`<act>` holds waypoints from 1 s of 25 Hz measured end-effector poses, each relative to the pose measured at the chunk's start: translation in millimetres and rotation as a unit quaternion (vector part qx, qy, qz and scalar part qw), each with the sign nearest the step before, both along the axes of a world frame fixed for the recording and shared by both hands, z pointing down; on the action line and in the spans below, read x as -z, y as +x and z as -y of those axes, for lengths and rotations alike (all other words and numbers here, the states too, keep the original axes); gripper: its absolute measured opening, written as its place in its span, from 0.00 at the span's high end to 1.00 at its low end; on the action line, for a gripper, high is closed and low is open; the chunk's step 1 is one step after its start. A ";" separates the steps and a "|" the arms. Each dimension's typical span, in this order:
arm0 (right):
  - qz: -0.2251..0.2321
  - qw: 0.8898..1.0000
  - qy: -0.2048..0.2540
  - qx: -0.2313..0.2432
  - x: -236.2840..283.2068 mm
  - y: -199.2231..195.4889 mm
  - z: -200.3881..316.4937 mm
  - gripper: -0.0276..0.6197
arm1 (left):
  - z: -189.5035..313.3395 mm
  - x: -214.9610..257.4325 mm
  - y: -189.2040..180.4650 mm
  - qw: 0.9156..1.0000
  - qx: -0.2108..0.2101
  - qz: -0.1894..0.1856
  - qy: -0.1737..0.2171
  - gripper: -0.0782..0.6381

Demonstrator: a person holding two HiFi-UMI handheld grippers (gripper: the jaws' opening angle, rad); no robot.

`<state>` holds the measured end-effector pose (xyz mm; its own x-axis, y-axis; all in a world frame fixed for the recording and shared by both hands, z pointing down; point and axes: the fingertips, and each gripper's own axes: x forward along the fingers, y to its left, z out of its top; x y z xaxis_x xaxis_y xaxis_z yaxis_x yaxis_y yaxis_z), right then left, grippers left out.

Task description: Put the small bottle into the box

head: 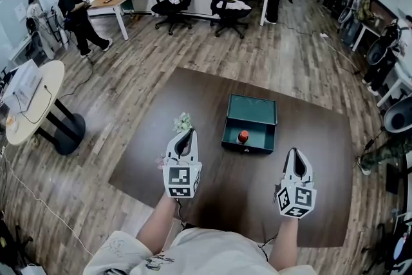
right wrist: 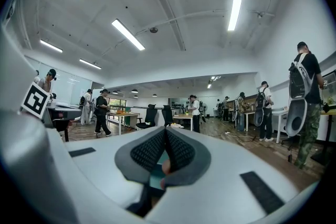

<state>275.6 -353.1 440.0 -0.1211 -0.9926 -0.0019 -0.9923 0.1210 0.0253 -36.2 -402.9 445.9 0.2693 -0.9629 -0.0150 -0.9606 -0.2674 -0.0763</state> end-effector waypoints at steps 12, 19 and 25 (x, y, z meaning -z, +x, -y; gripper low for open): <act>-0.002 1.000 -0.001 0.000 -2.0 6.2 -1.2 0.95 | 3.1 -0.4 9.7 1.000 -0.010 -0.001 0.002 0.89; -0.009 1.000 -0.009 0.004 -11.9 5.8 -6.0 0.96 | 3.3 -6.2 13.9 1.000 -0.017 -0.002 0.000 0.89; -0.010 1.000 -0.008 0.001 -10.3 8.2 -7.7 0.96 | 2.1 -6.4 15.3 1.000 -0.021 -0.001 -0.002 0.89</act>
<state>283.8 -345.4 450.3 -0.1223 -0.9924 0.0165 -0.9915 0.1229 0.0424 -20.8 -405.0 452.2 0.3098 -0.9507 -0.0128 -0.9486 -0.3081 -0.0727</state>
